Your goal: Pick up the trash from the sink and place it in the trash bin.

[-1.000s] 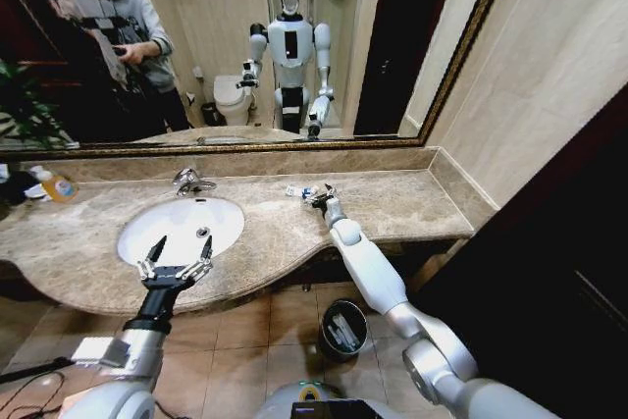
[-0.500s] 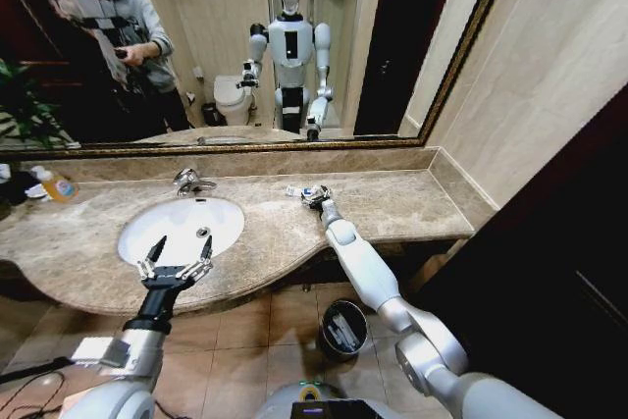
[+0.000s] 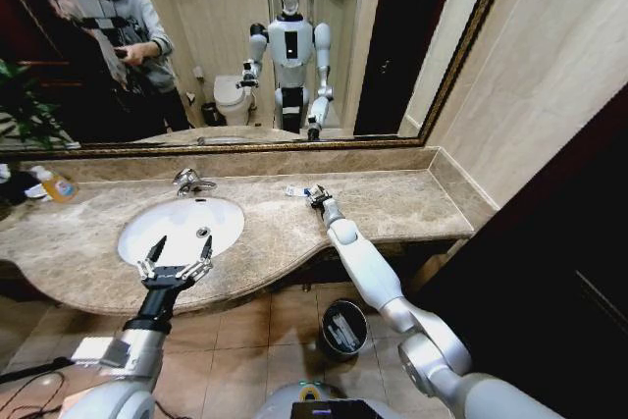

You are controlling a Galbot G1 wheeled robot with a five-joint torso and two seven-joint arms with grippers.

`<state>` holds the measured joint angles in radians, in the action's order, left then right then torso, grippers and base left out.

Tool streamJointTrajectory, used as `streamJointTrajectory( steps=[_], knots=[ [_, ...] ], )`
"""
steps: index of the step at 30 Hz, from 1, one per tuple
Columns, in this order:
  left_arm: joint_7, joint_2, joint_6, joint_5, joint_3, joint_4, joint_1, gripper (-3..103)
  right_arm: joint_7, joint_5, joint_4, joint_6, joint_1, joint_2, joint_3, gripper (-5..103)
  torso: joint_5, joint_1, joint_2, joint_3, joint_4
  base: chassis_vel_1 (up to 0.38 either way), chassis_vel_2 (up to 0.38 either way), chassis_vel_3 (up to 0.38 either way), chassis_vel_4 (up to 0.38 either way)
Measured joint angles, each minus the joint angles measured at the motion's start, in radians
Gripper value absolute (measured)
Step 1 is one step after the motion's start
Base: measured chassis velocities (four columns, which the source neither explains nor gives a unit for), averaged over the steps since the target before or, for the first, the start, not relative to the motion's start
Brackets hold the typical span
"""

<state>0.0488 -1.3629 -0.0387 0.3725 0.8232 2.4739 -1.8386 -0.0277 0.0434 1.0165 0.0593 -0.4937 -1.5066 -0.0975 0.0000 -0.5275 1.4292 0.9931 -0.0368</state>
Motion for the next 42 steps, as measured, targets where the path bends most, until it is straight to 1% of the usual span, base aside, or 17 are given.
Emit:
streamJointTrajectory(
  steps=[1,4,8,13,18,21,22,25,26,28,30,32,33,34,37,40,42],
  knots=[
    [0.000,0.000,0.000,0.000,0.000,0.000,0.000,100,0.000,0.001,0.003,0.000,-0.001,0.003,0.001,34,0.0000,0.000,0.000,0.000,0.0000,0.000,0.000,0.000,0.000],
    [0.000,0.000,0.000,0.000,0.000,0.000,0.000,100,0.001,0.004,0.010,0.001,-0.004,0.008,0.001,33,0.0000,0.000,0.000,0.000,0.0001,0.000,0.000,0.000,0.000],
    [0.000,0.000,0.000,0.000,0.000,0.000,0.000,100,0.001,0.016,0.047,0.011,-0.020,0.024,0.002,21,0.0000,0.000,0.000,0.000,0.0000,0.000,0.000,0.000,0.000],
    [0.000,0.000,0.000,0.000,0.000,0.000,0.000,100,0.001,0.034,0.113,0.028,-0.043,0.050,0.009,21,0.0000,0.000,0.000,0.000,0.0000,0.000,0.000,0.000,0.000],
    [0.000,0.000,0.000,0.000,0.000,0.000,0.000,100,-0.001,0.061,0.225,0.052,-0.083,0.103,0.015,21,0.0001,0.000,0.000,0.000,0.0000,0.000,0.000,0.000,0.000],
    [0.000,0.000,0.000,0.000,0.000,0.000,0.000,100,-0.005,0.090,0.325,0.070,-0.132,0.155,0.007,21,0.0000,0.000,0.000,0.000,-0.0003,0.000,0.000,0.000,0.000],
    [0.000,0.000,0.000,0.000,0.000,0.000,0.000,100,-0.005,0.090,0.325,0.070,-0.132,0.155,0.007,21,0.0000,0.000,0.000,0.000,-0.0003,0.000,0.000,0.000,0.000],
    [0.000,0.000,0.000,0.000,0.000,0.000,0.000,100,-0.008,0.159,0.462,0.086,-0.233,0.229,-0.027,21,0.0001,0.000,0.000,0.000,-0.0002,0.000,0.000,0.000,0.000],
    [0.000,0.000,0.000,0.000,0.000,0.000,0.000,100,-0.008,0.159,0.462,0.086,-0.233,0.229,-0.027,21,0.0001,0.000,0.000,0.000,-0.0002,0.000,0.000,0.000,0.000],
    [0.000,0.000,0.000,0.000,0.000,0.000,0.000,100,-0.009,0.223,0.590,0.094,-0.375,0.303,-0.065,21,0.0004,0.000,0.000,0.000,0.0001,0.000,0.000,0.000,0.000],
    [0.000,0.000,0.000,0.000,0.000,0.000,0.000,100,-0.009,0.239,0.631,0.094,-0.426,0.327,-0.080,21,0.0003,0.000,0.000,0.000,0.0002,0.000,0.000,0.000,0.000],
    [0.000,0.000,0.000,0.000,0.000,0.000,0.000,100,-0.005,0.262,0.706,0.077,-0.539,0.373,-0.115,21,0.0002,0.000,0.000,0.000,0.0005,0.000,0.000,0.000,0.000],
    [0.000,0.000,0.000,0.000,0.000,0.000,0.000,100,0.004,0.270,0.743,0.044,-0.617,0.403,-0.136,21,0.0001,0.000,0.000,0.000,-0.0001,0.000,0.000,0.000,0.000],
    [0.000,0.000,0.000,0.000,0.000,0.000,0.000,100,0.004,0.270,0.743,0.044,-0.617,0.403,-0.136,21,0.0001,0.000,0.000,0.000,-0.0001,0.000,0.000,0.000,0.000],
    [0.000,0.000,0.000,0.000,0.000,0.000,0.000,100,0.011,0.277,0.787,-0.042,-0.787,0.436,-0.186,21,-0.0002,0.000,0.000,0.000,0.0000,0.000,0.000,0.000,0.000],
    [0.000,0.000,0.000,0.000,0.000,0.000,0.000,100,0.012,0.277,0.789,-0.063,-0.838,0.438,-0.188,21,0.0006,0.000,0.000,0.000,0.0007,0.000,0.000,0.000,0.000],
    [0.000,0.000,0.000,0.000,0.000,0.000,0.000,100,0.012,0.273,0.789,-0.080,-0.864,0.437,-0.178,21,0.0004,0.000,0.000,0.000,-0.0002,0.000,0.000,0.000,0.000]
  ],
)
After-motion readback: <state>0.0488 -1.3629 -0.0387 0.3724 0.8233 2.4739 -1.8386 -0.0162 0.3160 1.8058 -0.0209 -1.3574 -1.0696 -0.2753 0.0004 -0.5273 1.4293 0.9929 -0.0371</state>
